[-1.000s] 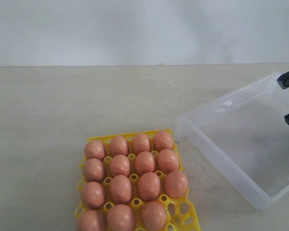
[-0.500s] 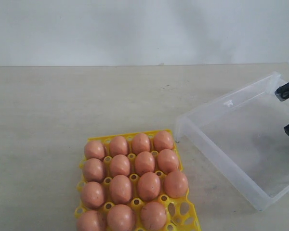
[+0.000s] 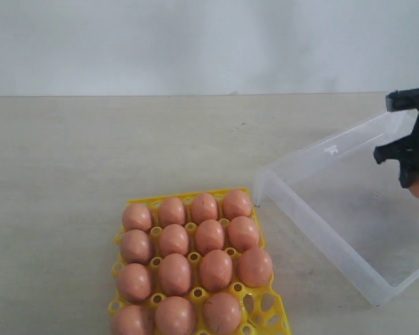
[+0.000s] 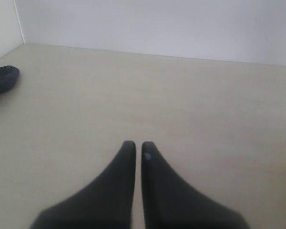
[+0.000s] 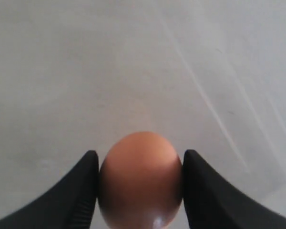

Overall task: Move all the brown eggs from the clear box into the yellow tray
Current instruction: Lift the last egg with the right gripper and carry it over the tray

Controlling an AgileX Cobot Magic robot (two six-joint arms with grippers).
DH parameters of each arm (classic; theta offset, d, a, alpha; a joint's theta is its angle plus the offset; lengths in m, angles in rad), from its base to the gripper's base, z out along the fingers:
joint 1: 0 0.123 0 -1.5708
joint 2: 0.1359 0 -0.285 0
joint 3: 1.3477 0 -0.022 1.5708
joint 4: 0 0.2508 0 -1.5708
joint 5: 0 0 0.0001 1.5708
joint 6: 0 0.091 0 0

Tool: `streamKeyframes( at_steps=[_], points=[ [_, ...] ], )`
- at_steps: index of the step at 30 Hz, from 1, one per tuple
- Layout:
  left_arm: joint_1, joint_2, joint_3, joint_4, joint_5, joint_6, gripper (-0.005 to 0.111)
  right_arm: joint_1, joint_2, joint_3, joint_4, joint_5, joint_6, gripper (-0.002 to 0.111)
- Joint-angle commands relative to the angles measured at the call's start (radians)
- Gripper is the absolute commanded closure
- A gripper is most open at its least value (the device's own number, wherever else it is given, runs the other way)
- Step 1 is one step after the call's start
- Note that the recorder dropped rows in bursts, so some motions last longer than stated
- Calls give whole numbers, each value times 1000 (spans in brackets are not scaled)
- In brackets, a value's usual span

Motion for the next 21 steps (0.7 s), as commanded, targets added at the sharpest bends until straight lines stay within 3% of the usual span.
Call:
streamKeyframes(
  at_steps=[1, 9, 13, 17, 21],
  points=[
    [-3, -3, 4, 0, -3, 4, 103, 0, -73, 0, 355, -39, -217, 108],
    [-3, -3, 4, 0, -3, 4, 103, 0, -166, 0, 820, -158, -552, 108],
    [-3, -3, 4, 0, -3, 4, 103, 0, -256, 0, 1281, -272, -961, 108],
    [-3, -3, 4, 0, -3, 4, 103, 0, -341, 0, 1835, -249, -1454, 108],
    [-3, -3, 4, 0, -3, 4, 103, 0, -412, -41, 1878, -165, -1538, 108]
  ],
)
